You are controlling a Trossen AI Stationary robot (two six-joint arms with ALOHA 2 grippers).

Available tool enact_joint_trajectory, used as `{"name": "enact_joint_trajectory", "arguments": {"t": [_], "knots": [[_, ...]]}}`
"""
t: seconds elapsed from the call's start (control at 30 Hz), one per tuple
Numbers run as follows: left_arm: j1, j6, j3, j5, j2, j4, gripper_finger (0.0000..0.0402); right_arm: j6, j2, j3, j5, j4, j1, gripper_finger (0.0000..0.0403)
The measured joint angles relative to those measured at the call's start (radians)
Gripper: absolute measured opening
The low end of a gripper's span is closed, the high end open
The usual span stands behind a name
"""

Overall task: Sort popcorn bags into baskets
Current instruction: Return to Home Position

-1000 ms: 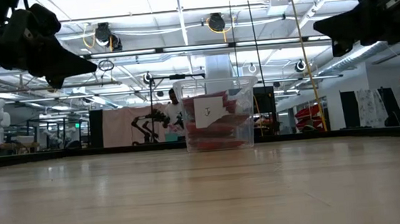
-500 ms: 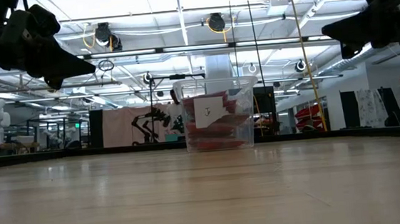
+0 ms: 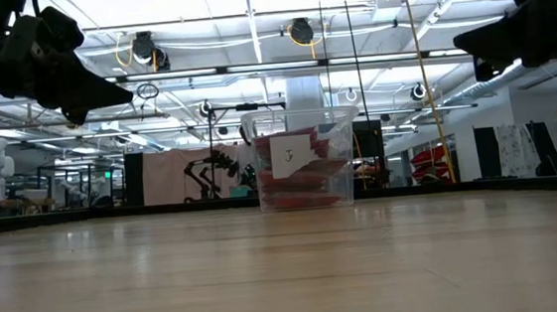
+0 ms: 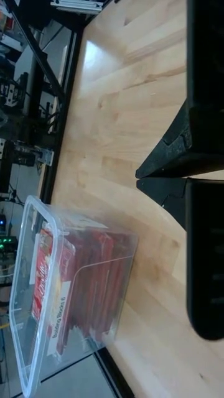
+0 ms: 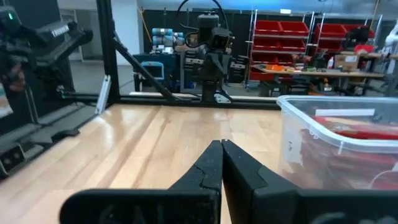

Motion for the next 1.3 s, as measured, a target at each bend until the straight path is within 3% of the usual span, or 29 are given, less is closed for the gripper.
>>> {"name": "enact_joint_trajectory", "arguments": {"t": [0.37, 0.87, 1.3], "knots": [[0.001, 0.042, -0.007, 0.000, -0.133, -0.111, 0.0001, -0.062, 0.008, -0.002, -0.002, 0.050, -0.002, 0.0000], [0.002, 0.076, -0.150, 0.000, -0.333, -0.030, 0.0001, -0.062, 0.008, -0.002, -0.002, 0.059, -0.002, 0.0000], [0.011, 0.196, -0.151, 0.001, -0.448, -0.030, 0.0000, -0.062, 0.008, -0.002, -0.002, 0.060, -0.002, 0.0000]]}}
